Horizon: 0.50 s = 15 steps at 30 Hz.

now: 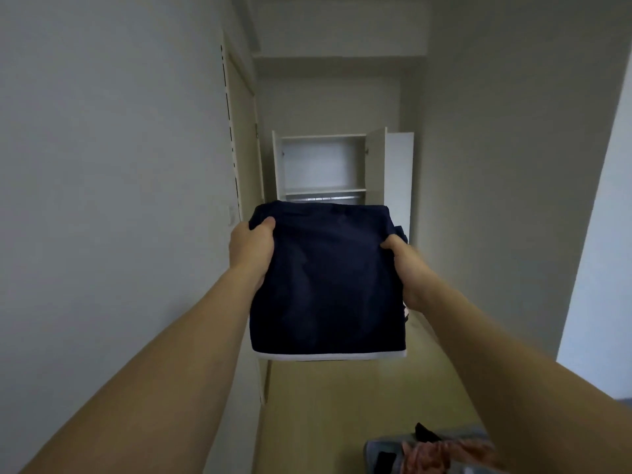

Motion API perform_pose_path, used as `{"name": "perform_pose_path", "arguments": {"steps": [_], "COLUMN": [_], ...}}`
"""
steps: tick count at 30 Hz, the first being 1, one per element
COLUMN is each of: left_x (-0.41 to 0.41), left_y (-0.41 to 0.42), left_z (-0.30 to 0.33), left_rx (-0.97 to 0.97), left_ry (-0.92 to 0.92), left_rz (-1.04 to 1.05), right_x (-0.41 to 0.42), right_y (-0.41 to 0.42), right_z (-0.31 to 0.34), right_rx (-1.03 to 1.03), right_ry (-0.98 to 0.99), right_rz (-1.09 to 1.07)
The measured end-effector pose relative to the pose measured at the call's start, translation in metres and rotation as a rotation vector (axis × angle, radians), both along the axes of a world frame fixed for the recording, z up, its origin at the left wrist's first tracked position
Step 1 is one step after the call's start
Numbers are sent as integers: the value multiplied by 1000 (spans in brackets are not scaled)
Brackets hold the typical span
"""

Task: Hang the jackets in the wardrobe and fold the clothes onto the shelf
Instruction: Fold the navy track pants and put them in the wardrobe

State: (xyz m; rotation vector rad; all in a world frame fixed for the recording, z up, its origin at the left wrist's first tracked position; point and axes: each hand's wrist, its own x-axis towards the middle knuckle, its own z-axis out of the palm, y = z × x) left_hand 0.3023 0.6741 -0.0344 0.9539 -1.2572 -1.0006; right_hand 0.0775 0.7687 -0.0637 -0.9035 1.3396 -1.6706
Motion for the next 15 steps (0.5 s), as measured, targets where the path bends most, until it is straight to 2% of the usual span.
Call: {"name": "perform_pose_path", "arguments": {"steps": [4,8,15], "left_x": [-24,-57,-156], "left_y": [-122,-242,-436], "left_z": [-3,9,11], "left_rx": [-27,-23,-19], "left_ry": [-32,-48,-75], "left_rz": [-14,-61,-64], "right_x": [-17,-46,-129], "right_y": [-118,-229,-420], "right_z": [-1,7,8], "right_rx": [-54,-70,-81], "right_ry": [10,15,2], "right_rz": [-133,-158,-259]}}
